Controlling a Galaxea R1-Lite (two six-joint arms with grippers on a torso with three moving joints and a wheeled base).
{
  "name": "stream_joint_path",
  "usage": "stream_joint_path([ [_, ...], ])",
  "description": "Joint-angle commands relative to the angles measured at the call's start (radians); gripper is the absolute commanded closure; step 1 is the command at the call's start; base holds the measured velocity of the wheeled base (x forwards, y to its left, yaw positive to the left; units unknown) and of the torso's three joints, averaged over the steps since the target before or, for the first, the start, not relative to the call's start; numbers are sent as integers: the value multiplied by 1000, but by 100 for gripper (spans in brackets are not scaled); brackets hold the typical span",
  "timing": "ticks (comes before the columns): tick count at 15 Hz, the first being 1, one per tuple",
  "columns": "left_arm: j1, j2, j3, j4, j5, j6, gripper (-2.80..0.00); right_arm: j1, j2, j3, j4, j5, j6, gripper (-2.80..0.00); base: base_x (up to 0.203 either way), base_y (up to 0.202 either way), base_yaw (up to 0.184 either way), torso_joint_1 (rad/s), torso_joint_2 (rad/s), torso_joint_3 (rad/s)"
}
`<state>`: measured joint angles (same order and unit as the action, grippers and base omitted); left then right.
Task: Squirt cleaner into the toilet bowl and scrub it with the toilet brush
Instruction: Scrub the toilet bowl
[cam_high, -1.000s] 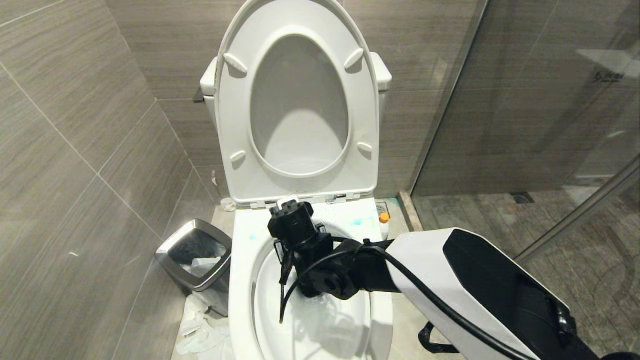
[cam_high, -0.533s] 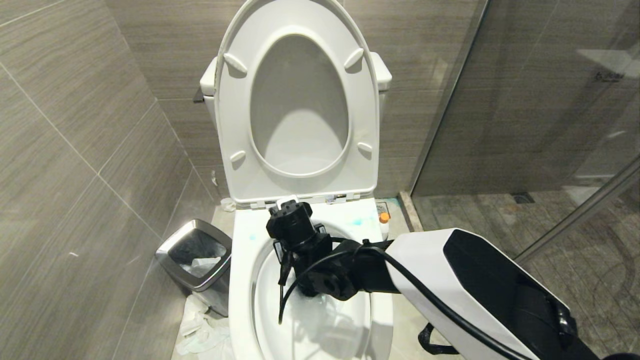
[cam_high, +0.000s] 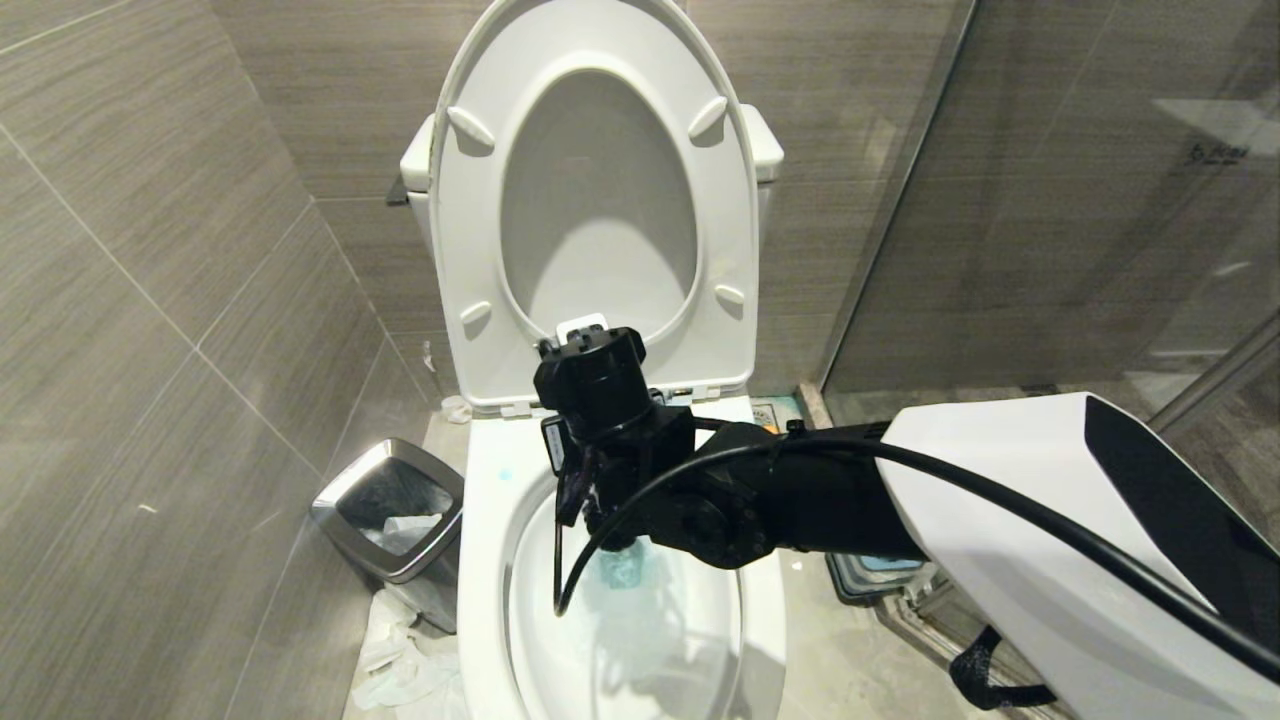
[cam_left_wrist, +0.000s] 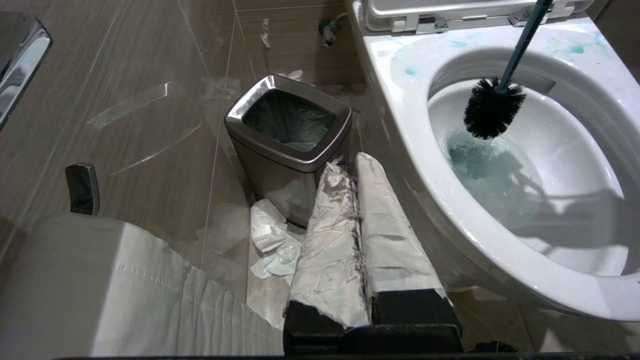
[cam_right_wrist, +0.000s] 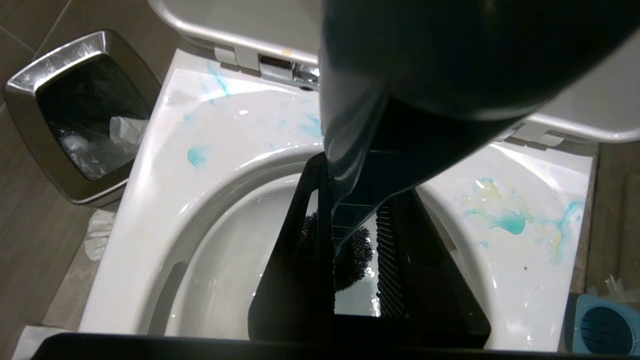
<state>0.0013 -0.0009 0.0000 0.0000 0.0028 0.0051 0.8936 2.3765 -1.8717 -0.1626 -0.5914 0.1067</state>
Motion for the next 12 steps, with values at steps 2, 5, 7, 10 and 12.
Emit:
stream_joint_path([
  [2, 0, 1, 0, 2, 0, -2, 0, -3, 7, -10, -5, -4, 1, 0, 0, 0, 0, 0, 0, 0],
  [5, 0, 1, 0, 2, 0, -2, 0, -3, 50, -42, -9, -4, 4, 0, 0, 0, 0, 0, 0, 0],
  [7, 2, 1, 0, 2, 0, -2, 0, -2, 78, -87, -19, -6, 5, 0, 0, 0, 0, 0, 0, 0],
  [10, 1, 1, 0, 2, 0, -2, 0, 3, 105, -101, -63, -17, 1, 0, 0, 0, 0, 0, 0, 0],
  [12, 2, 1, 0, 2, 0, -2, 0, 7, 112, -101, -83, -25, 1, 0, 0, 0, 0, 0, 0, 0],
])
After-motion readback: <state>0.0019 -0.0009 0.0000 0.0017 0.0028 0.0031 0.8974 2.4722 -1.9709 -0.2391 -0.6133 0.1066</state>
